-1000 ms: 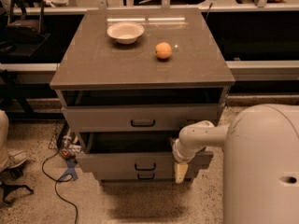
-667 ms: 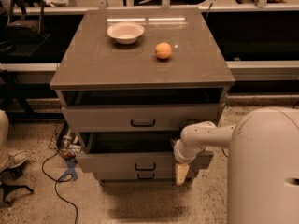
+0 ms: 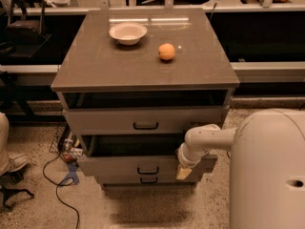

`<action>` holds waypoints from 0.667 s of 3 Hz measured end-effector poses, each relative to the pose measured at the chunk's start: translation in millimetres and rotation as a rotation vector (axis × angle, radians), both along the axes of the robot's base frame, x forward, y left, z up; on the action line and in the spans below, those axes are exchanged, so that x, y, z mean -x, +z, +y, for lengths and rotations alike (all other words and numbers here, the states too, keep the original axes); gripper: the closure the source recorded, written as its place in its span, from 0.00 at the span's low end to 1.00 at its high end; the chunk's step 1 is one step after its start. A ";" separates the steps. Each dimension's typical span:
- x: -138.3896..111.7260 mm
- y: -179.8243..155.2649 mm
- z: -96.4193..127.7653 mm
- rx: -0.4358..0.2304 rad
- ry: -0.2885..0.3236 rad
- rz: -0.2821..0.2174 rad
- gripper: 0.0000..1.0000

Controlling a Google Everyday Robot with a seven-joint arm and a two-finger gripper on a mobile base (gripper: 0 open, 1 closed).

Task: Open middle drawer

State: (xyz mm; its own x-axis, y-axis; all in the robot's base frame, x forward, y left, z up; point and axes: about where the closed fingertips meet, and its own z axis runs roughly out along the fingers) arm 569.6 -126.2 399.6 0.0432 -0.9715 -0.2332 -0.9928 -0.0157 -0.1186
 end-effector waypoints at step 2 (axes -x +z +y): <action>6.3 10.4 -29.7 0.011 -0.119 -0.026 0.90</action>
Offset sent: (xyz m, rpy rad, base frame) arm -0.0498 -0.0955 0.0183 -0.0143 -0.0593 -0.3529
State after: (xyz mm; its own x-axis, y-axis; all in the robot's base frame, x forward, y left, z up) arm 563.4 -155.9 410.0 -0.0665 -0.9725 -0.2230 -0.9844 0.1005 -0.1447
